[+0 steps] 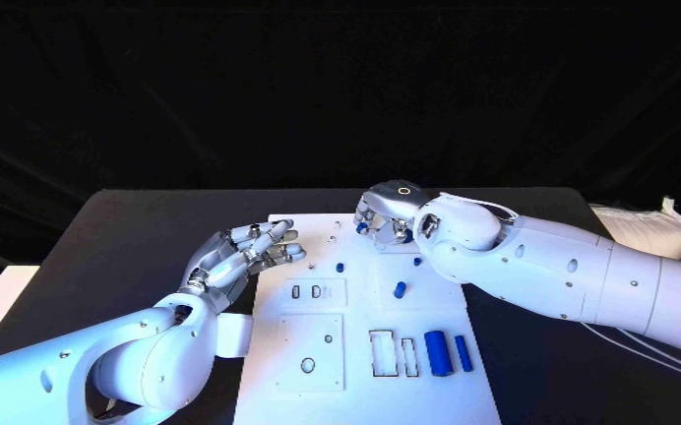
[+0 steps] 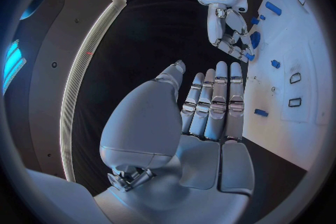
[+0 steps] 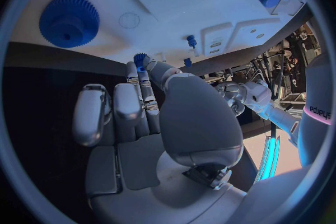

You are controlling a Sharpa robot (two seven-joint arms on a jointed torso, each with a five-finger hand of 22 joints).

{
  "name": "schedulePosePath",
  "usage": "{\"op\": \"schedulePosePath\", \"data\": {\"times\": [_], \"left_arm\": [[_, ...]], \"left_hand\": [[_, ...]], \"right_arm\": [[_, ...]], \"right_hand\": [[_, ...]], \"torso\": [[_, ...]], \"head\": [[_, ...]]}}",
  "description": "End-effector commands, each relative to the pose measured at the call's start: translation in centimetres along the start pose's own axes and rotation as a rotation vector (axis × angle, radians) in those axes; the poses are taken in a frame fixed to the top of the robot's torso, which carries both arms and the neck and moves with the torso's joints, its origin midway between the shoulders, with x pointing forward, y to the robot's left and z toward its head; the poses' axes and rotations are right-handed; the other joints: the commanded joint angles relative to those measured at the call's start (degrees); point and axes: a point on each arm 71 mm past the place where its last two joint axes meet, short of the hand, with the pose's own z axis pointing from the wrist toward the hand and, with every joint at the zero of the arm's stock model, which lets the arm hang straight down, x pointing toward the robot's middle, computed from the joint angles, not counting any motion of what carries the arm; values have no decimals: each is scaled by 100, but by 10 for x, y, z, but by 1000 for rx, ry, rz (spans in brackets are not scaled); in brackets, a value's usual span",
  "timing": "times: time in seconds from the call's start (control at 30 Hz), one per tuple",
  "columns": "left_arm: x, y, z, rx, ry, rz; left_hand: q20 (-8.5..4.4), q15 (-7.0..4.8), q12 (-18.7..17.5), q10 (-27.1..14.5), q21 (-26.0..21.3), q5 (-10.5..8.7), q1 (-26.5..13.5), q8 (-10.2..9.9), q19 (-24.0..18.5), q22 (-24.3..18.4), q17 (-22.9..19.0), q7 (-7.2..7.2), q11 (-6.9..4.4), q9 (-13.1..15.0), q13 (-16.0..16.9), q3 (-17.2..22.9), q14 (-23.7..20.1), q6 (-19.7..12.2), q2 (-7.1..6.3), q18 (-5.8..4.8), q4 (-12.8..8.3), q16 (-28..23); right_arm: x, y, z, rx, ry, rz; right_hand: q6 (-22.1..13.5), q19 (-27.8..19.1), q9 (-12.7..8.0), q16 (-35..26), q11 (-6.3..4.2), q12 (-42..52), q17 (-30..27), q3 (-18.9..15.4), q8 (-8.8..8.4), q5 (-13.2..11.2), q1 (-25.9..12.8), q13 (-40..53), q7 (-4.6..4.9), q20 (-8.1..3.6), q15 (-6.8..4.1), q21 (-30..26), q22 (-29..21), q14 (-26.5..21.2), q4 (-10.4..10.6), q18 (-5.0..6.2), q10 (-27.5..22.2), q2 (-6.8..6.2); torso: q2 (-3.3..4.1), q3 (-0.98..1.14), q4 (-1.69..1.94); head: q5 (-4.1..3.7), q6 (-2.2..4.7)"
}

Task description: Assemble the parts on the task board

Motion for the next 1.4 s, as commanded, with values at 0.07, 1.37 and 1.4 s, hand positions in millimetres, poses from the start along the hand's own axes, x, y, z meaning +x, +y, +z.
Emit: {"op": "schedulePosePath", "data": {"times": [0.07,1.37,1.4], "left_arm": [[4,-2,-1,7,31,-12],[8,-4,-2,7,41,-16],[8,-4,-2,7,41,-16]], "left_hand": [[44,41,-16,-42,-29,-11,-6,-19,8,-5,7,30,-8,-6,-7,7,-5,-19,66,69,-28,-21],[45,41,-13,-47,-33,-11,9,-21,10,-8,9,30,-8,-4,-6,13,-3,-17,70,70,-44,-28],[45,41,-13,-48,-34,-11,10,-22,10,-9,10,30,-8,-4,-6,13,-3,-17,70,70,-46,-29]], "right_arm": [[-8,3,6,-9,-86,-7],[6,15,37,4,4,-54],[7,15,37,6,5,-55]], "right_hand": [[5,26,13,29,-73,29,1,32,-25,44,75,12,47,31,8,17,13,134,-4,-80,38,23],[-15,11,26,79,-47,22,34,46,-75,-65,16,9,65,55,35,54,55,124,26,-81,-4,-68],[-17,10,26,80,-46,22,35,46,-76,-67,13,8,66,55,36,54,55,123,29,-81,-8,-70]], "torso": [[31,-16,40],[109,-40,95],[109,-40,95]], "head": [[4,-5],[8,23],[8,23]]}}
